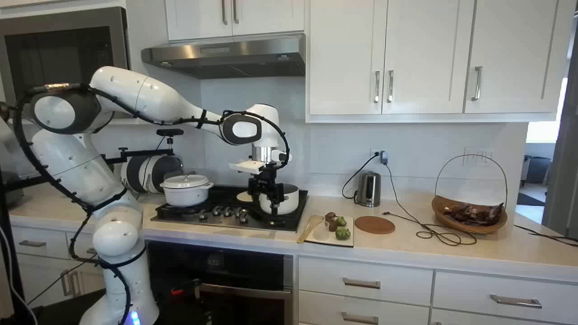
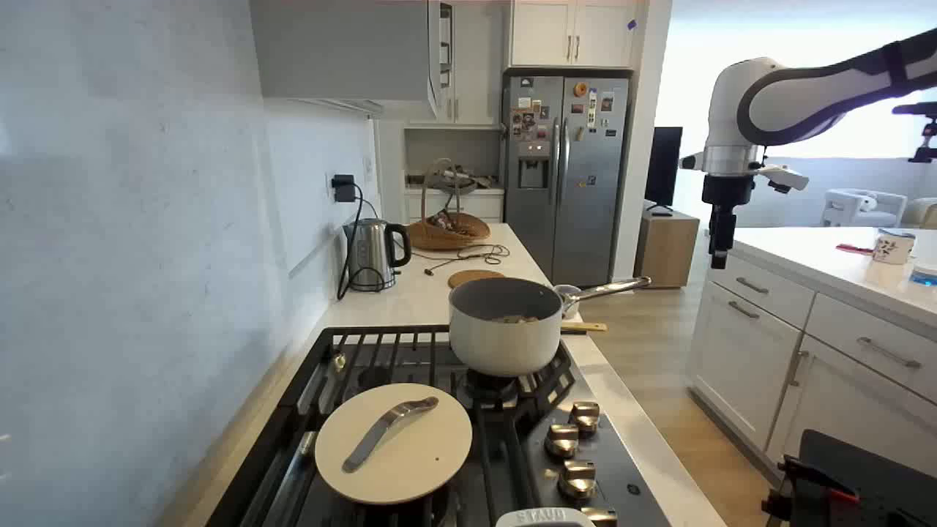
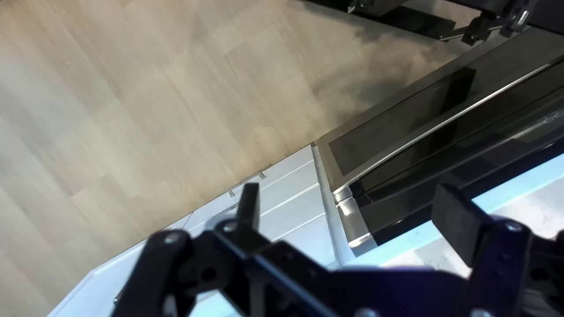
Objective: Pour contents from the clear cup into the white pot
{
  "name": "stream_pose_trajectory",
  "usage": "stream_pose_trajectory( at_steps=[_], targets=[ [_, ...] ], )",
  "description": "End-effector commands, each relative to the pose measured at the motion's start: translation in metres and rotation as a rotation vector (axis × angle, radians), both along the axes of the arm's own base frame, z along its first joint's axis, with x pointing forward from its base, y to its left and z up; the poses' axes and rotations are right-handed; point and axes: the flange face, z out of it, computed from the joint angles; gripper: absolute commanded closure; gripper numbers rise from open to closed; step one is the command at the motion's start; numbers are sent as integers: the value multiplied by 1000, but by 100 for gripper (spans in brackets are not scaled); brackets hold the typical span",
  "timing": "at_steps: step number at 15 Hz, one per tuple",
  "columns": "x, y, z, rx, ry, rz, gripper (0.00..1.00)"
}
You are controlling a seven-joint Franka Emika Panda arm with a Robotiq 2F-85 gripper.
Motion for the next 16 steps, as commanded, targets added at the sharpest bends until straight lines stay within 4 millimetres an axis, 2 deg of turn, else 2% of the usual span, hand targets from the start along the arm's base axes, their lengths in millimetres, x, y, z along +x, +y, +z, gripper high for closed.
stream_pose_trajectory(
  at_steps=[1, 6, 10, 12, 16],
  targets=[
    [0, 0, 1, 0, 1, 0, 0],
    [0, 0, 1, 0, 1, 0, 0],
    [4, -7, 0, 168, -40, 106, 0],
    [3, -23, -1, 266, -66, 178, 0],
    [-1, -70, -3, 464, -155, 292, 0]
  ],
)
